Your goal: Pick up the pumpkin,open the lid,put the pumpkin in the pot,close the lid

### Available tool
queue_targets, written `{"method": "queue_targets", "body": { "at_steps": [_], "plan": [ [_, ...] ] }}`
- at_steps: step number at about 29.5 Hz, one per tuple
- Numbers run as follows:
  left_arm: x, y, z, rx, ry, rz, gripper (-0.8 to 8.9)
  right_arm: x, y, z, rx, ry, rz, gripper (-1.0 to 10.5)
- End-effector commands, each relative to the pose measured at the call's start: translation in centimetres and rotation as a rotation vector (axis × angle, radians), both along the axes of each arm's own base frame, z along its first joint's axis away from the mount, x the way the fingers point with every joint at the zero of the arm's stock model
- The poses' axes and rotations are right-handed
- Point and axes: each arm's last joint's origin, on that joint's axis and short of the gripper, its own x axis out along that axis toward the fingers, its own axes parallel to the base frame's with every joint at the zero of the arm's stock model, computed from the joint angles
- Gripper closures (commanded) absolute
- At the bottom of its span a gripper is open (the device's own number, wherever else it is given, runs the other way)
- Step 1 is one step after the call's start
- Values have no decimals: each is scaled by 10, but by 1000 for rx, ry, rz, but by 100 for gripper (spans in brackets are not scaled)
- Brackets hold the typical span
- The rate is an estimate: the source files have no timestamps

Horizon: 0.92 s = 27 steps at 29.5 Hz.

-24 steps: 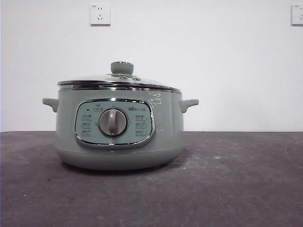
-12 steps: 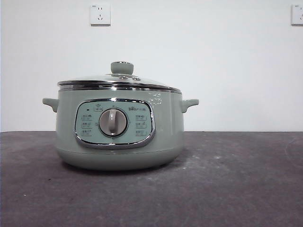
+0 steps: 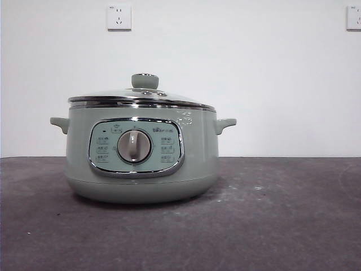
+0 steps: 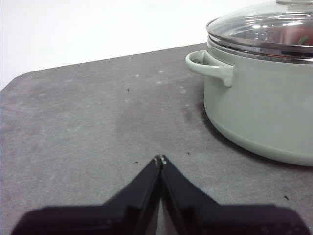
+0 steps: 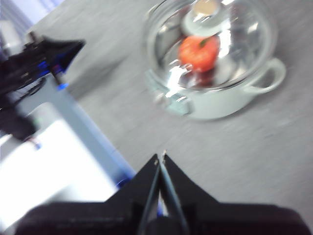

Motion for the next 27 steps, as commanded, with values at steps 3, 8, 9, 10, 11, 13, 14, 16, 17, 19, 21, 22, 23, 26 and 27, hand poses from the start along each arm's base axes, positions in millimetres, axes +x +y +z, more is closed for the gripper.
{"method": "queue_targets", "body": {
  "at_steps": [3,8,9,10,11,13,14,16,17,19,21,22,23,26,27],
  "plan": [
    [1,0,-5,-5,11,5,817,-18,-35,11,221,-333,-59,946],
    [1,0,-5,-6,11,5,817,-28,-65,-54,234,-595,-375,946],
    [1,0,-5,-5,11,5,817,-29,-67,-65,230,-620,-409,946],
    [1,0,-5,-6,11,6,817,-29,-69,-77,230,-645,-441,946],
    [1,0,-5,-6,11,5,817,-30,-70,-89,234,-665,-463,946],
    [1,0,-5,-6,11,5,817,-31,-72,-109,238,-698,-477,946],
    [1,0,-5,-6,11,6,817,-30,-72,-122,240,-717,-483,946],
    [1,0,-5,-6,11,5,817,-30,-73,-142,241,-743,-502,946],
    [1,0,-5,-6,11,5,817,-29,-74,-156,243,-753,-529,946],
    [1,0,-5,-6,11,5,817,-29,-75,-177,252,-755,-575,946],
    [1,0,-5,-6,11,5,817,-28,-76,-196,262,-746,-616,946],
    [1,0,-5,-6,11,5,817,-28,-77,-205,269,-745,-634,946],
    [1,0,-5,-5,11,5,817,-27,-77,-215,273,-747,-644,946],
    [1,0,-5,-6,11,6,817,-26,-77,-239,266,-736,-661,946],
    [1,0,-5,-5,11,5,817,-26,-77,-245,263,-727,-662,946]
  ]
}}
